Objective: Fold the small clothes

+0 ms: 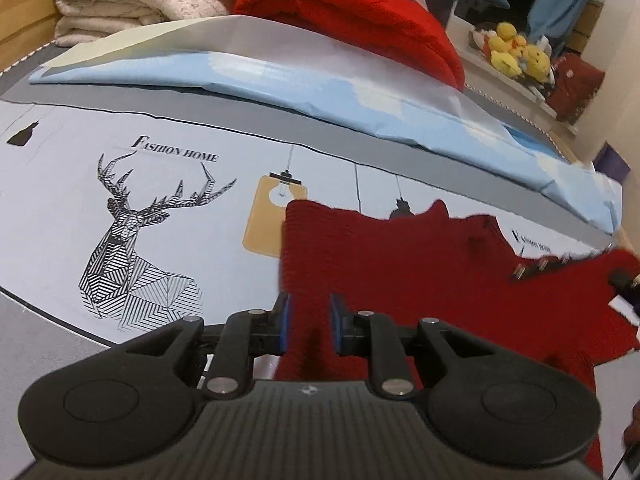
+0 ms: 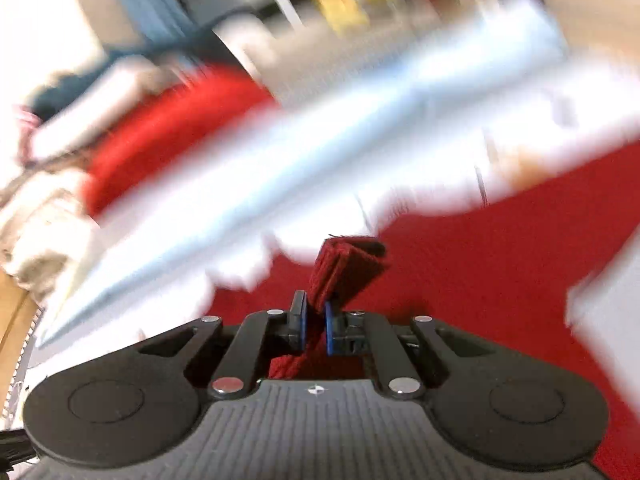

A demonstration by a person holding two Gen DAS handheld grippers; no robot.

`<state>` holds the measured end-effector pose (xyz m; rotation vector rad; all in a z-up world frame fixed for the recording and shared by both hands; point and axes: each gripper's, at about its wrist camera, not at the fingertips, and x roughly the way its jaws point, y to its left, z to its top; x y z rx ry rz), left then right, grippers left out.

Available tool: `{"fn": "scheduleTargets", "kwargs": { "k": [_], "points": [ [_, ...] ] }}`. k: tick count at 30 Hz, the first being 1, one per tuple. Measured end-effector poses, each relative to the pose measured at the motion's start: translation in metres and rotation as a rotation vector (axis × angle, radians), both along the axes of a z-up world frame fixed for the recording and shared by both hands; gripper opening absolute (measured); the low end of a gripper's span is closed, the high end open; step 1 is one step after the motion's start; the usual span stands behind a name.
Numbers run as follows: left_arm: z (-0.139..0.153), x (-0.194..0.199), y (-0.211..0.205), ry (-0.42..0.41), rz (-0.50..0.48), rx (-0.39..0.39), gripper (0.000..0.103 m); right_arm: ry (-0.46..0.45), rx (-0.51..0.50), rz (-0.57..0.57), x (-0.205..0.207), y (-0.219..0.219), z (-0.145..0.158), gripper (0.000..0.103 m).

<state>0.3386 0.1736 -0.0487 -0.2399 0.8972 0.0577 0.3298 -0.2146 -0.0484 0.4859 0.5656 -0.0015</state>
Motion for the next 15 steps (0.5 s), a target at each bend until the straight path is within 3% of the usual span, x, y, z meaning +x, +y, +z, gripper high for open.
{"fn": "scheduleTargets", "kwargs": {
  "k": [2,4,6,7,11,15],
  "points": [
    [-0.005,0.001,-0.005,0.015,-0.019,0.018,0.024,0.017,-0.033,-0.056,0.001,-0.012,-0.002,0.008],
    [-0.012,0.003,-0.011,0.031,-0.035,0.028,0.024,0.159,-0.059,-0.107,0.014,-0.025,-0.023,0.009],
    [-0.020,0.004,-0.017,0.052,-0.050,0.039,0.024,0.313,0.004,-0.174,0.020,-0.042,-0.045,0.011],
    [-0.024,0.005,-0.020,0.066,-0.057,0.046,0.024,0.348,0.018,-0.202,0.020,-0.046,-0.051,0.014],
    [-0.048,0.009,-0.026,0.165,-0.075,0.117,0.025,0.310,0.011,-0.203,0.021,-0.040,-0.046,0.016],
    [-0.048,0.007,-0.027,0.168,-0.058,0.133,0.028,0.292,0.037,-0.151,0.026,-0.039,-0.047,0.025]
  ]
}}
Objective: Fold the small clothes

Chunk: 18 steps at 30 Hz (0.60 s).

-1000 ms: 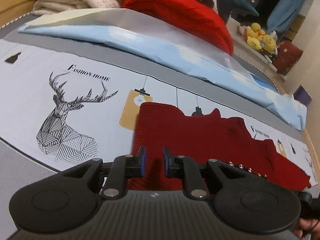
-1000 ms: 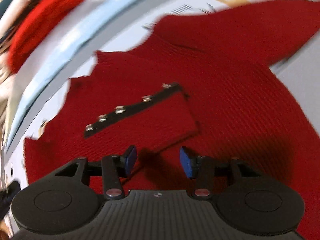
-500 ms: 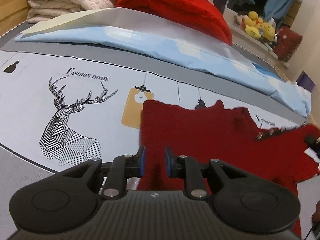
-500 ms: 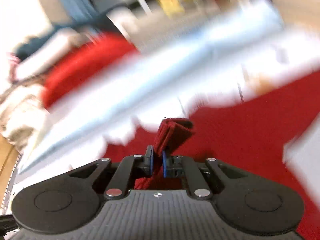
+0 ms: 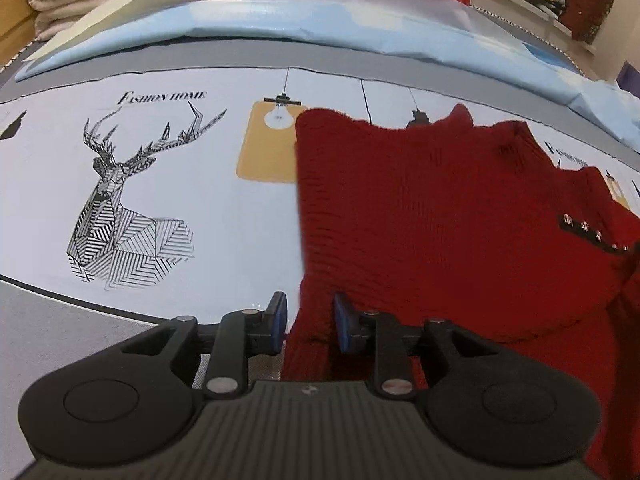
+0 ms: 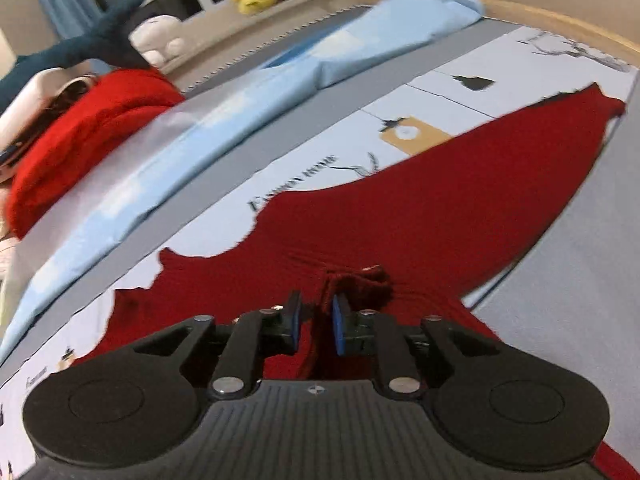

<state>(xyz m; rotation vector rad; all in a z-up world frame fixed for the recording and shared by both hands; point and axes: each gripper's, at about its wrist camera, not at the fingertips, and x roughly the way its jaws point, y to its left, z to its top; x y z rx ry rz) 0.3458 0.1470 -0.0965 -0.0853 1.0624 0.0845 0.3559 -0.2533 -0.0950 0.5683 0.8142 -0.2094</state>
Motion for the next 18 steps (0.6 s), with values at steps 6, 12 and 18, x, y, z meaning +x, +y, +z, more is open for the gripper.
{"fn": "scheduleTargets", "kwargs": {
  "k": [6,12,18],
  "points": [
    [0.006,0.002,-0.013,-0.024,-0.018,-0.017,0.028,0.197,0.027,-0.063,-0.003,-0.019,-0.020,0.033],
    [0.004,0.003,-0.020,-0.022,-0.028,-0.012,0.028,0.166,0.028,-0.086,-0.005,-0.036,-0.015,0.033],
    [0.003,0.003,-0.026,-0.019,-0.040,0.003,0.028,0.129,0.143,-0.058,-0.007,-0.049,-0.025,0.008]
  ]
}}
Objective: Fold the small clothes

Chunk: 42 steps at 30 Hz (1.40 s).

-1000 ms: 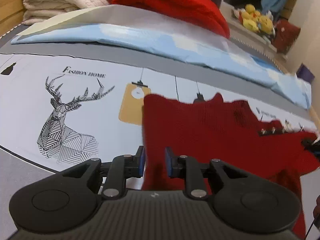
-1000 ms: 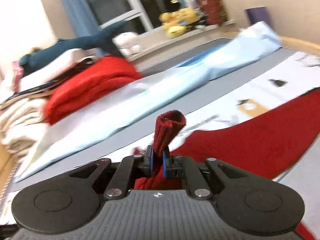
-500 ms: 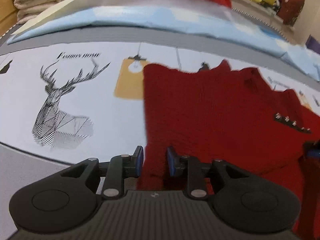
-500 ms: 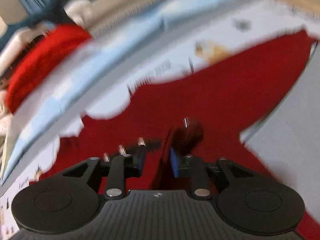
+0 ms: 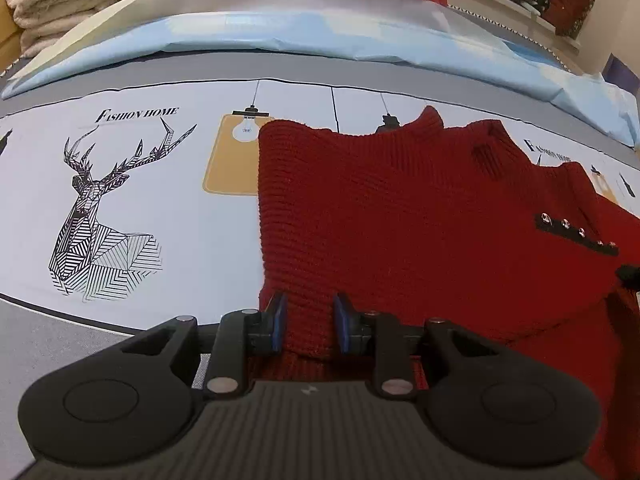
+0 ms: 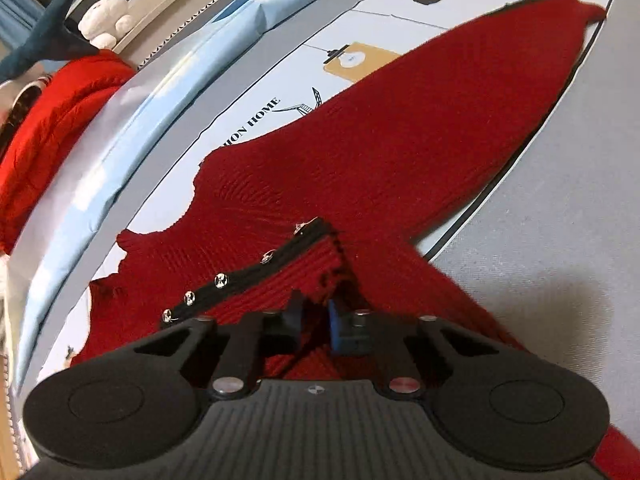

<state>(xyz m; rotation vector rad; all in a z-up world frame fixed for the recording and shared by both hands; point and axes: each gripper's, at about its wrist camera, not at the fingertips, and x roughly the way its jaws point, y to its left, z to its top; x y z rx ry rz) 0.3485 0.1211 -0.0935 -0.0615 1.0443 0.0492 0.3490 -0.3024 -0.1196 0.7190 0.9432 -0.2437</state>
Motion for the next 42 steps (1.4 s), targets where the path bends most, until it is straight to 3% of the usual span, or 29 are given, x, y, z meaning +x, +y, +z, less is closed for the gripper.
{"fn": "scheduleTargets", "kwargs": {
  "k": [2,5,7,8,11,13,14,16,18,20,21,22,24,26,28,30,42],
  "points": [
    [0.002,0.000,0.001,-0.010,0.005,-0.015,0.028,-0.084,-0.007,0.015,-0.002,0.005,0.012,0.008],
    [0.004,0.001,-0.001,-0.019,0.005,-0.024,0.028,-0.331,-0.077,0.100,-0.008,0.022,0.048,0.007],
    [0.002,0.001,-0.003,-0.011,0.000,-0.019,0.028,-0.382,-0.137,0.125,-0.010,0.030,0.059,0.007],
    [0.001,0.001,-0.004,-0.007,-0.004,-0.017,0.028,-0.337,-0.149,0.111,-0.008,0.028,0.055,0.008],
    [0.001,0.001,-0.005,-0.007,-0.016,-0.009,0.028,-0.066,-0.150,0.025,0.002,0.013,0.018,0.010],
    [0.002,0.001,-0.004,-0.013,-0.015,-0.017,0.028,-0.026,-0.131,-0.052,-0.003,0.003,0.011,0.012],
    [0.003,0.001,-0.004,-0.014,-0.013,-0.022,0.028,-0.051,-0.137,-0.050,-0.004,0.003,0.015,0.012],
    [0.002,0.001,-0.004,-0.010,-0.014,-0.025,0.028,-0.143,-0.143,0.002,-0.005,0.010,0.028,0.012],
    [-0.002,0.001,-0.005,0.006,-0.018,-0.014,0.029,-0.167,-0.087,0.070,-0.002,0.017,0.028,0.014],
    [-0.005,0.001,-0.008,0.019,-0.033,0.012,0.029,-0.059,-0.042,0.117,0.007,0.020,0.011,0.022],
    [-0.005,0.001,-0.010,0.017,-0.040,0.027,0.029,0.038,-0.053,0.134,0.012,0.022,-0.002,0.026],
    [-0.004,0.001,-0.011,0.014,-0.041,0.032,0.029,0.124,-0.059,0.123,0.012,0.019,-0.015,0.023],
    [-0.001,0.000,-0.012,0.004,-0.033,0.025,0.031,0.089,0.010,0.033,0.002,0.007,-0.012,0.023],
    [0.003,0.000,-0.014,-0.008,-0.032,0.008,0.031,0.034,-0.079,0.077,0.002,0.008,0.006,0.026],
    [0.009,0.000,-0.017,-0.023,-0.038,0.006,0.033,-0.032,-0.168,0.098,0.000,0.006,0.024,0.038],
    [0.014,-0.001,-0.022,-0.039,-0.049,0.004,0.035,-0.062,-0.175,0.088,-0.004,-0.007,0.034,0.044],
    [0.017,-0.007,-0.037,-0.057,-0.094,0.005,0.038,-0.095,-0.215,-0.161,-0.048,-0.160,0.020,0.044]
  ]
}}
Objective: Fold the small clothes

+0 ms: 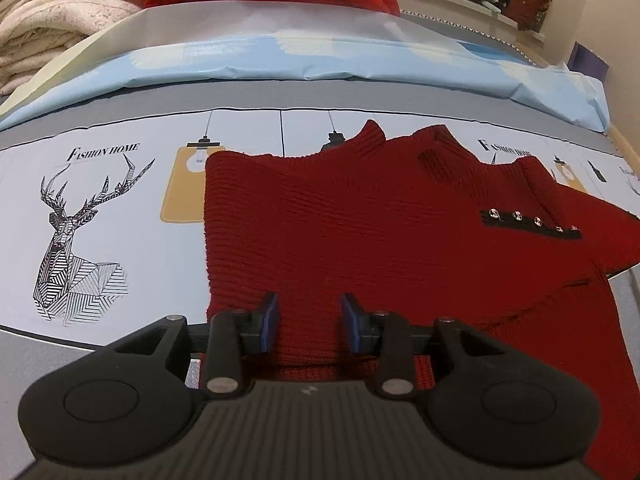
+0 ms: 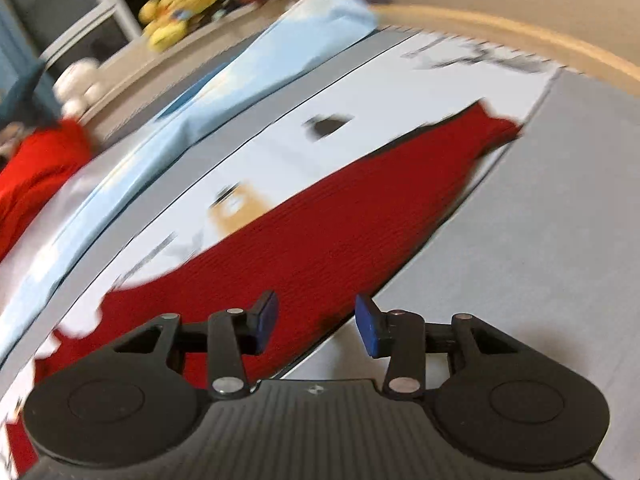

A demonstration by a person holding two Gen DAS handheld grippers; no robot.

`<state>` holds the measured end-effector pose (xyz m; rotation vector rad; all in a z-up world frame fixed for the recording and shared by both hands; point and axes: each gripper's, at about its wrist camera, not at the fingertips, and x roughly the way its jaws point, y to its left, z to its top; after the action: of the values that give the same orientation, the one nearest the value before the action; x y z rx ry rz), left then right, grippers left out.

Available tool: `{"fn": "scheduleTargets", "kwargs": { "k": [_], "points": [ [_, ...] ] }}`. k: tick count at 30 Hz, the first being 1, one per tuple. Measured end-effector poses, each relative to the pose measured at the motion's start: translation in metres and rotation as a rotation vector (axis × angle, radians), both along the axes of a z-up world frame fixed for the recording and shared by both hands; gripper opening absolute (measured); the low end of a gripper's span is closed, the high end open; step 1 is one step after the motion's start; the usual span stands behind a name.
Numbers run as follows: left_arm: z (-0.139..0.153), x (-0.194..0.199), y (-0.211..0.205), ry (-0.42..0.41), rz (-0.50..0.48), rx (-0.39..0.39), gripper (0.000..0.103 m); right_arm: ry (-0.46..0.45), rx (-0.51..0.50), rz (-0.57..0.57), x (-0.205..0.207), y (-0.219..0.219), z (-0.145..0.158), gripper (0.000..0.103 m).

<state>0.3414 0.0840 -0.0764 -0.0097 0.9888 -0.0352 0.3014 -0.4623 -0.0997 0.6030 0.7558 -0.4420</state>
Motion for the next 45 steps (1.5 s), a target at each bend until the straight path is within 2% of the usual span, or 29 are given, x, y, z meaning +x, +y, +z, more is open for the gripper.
{"fn": "scheduleTargets", "kwargs": {
  "k": [6,13,16,17,18,20,21,25,29,32,35,37,38,40,42,43,45],
  "points": [
    [0.001,0.001,0.002,-0.001,0.014,-0.011,0.038,-0.072,0.038,-0.106,0.000,-0.064,-0.020,0.045],
    [0.002,0.000,0.007,-0.002,0.008,-0.008,0.038,-0.099,0.130,-0.258,0.023,-0.108,-0.060,0.046],
    [0.005,0.001,0.012,-0.008,0.021,-0.018,0.038,-0.090,0.124,-0.298,0.032,-0.120,-0.071,0.044],
    [0.006,0.002,0.013,-0.010,0.026,-0.022,0.038,-0.089,0.102,-0.296,0.035,-0.121,-0.070,0.035],
    [0.007,0.002,0.015,-0.011,0.032,-0.026,0.038,-0.082,0.082,-0.290,0.038,-0.121,-0.069,0.014],
    [0.009,0.002,0.019,-0.014,0.041,-0.035,0.038,-0.067,0.031,-0.278,0.044,-0.116,-0.060,0.012],
    [0.011,0.002,0.020,-0.016,0.043,-0.037,0.038,-0.063,-0.026,-0.265,0.047,-0.109,-0.051,0.011],
    [0.020,0.000,0.032,-0.033,0.070,-0.059,0.038,-0.116,-0.284,-0.136,0.059,-0.047,0.005,0.010],
    [0.030,-0.001,0.047,-0.049,0.109,-0.098,0.038,-0.273,-0.470,0.118,0.058,0.068,0.062,0.010],
    [0.035,-0.002,0.059,-0.052,0.140,-0.127,0.038,-0.404,-0.459,0.334,0.039,0.173,0.090,0.010],
    [0.038,-0.004,0.069,-0.053,0.164,-0.155,0.038,-0.453,-0.359,0.560,0.016,0.264,0.095,0.010],
    [0.039,-0.006,0.073,-0.052,0.171,-0.163,0.038,-0.396,-0.221,0.732,0.005,0.314,0.082,0.014],
    [0.040,-0.006,0.074,-0.050,0.173,-0.164,0.038,-0.319,-0.154,0.811,0.001,0.337,0.070,0.015],
    [0.041,-0.007,0.076,-0.050,0.176,-0.162,0.038,-0.136,-0.104,0.894,-0.004,0.365,0.049,0.015],
    [0.040,-0.008,0.078,-0.049,0.179,-0.164,0.038,-0.022,-0.083,0.881,-0.009,0.371,0.040,0.016],
    [0.039,-0.007,0.079,-0.046,0.182,-0.167,0.038,0.010,-0.052,0.842,-0.009,0.367,0.040,0.020],
    [0.036,-0.006,0.081,-0.040,0.192,-0.172,0.037,0.020,0.011,0.768,-0.003,0.355,0.045,0.024]
  ]
}}
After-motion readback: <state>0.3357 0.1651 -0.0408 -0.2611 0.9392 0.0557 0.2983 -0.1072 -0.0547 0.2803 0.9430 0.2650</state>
